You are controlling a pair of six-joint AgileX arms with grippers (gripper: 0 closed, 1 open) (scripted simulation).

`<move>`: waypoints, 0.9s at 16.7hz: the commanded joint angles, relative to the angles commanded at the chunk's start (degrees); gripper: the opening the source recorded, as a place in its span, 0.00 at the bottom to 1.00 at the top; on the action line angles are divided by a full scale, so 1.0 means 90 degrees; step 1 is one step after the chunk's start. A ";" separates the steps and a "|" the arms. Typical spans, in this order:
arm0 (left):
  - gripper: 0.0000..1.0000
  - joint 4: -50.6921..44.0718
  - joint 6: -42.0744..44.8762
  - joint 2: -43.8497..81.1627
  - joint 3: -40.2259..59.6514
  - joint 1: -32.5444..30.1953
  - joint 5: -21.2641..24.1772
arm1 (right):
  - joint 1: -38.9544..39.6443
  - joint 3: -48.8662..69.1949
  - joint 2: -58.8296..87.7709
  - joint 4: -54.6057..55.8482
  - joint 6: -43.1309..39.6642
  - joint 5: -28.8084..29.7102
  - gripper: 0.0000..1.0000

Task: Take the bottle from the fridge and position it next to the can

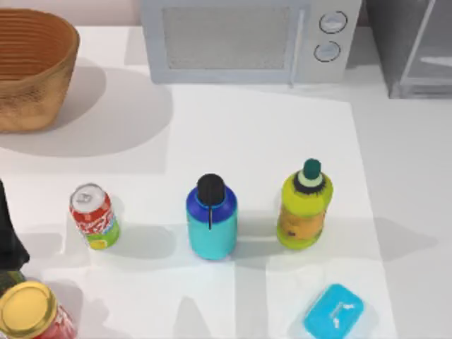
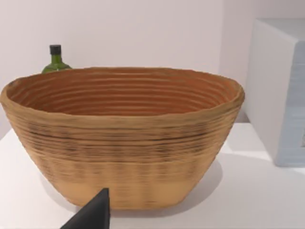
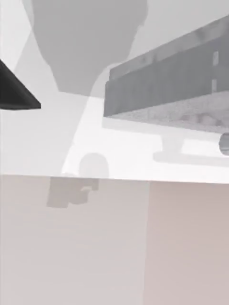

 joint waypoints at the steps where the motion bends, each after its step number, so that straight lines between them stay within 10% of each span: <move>1: 1.00 0.0000 0.0000 0.0000 0.0000 0.0000 0.0000 | 0.0303 -0.0009 0.0011 0.0409 0.0519 0.0067 1.00; 10: 1.00 0.0000 0.0000 0.0000 0.0000 0.0000 0.0000 | 0.3331 -0.0115 0.0052 0.4561 0.5707 0.0731 1.00; 15: 1.00 0.0000 0.0000 0.0000 0.0000 0.0000 0.0000 | 0.4318 -0.0151 0.0032 0.5813 0.7006 0.0935 1.00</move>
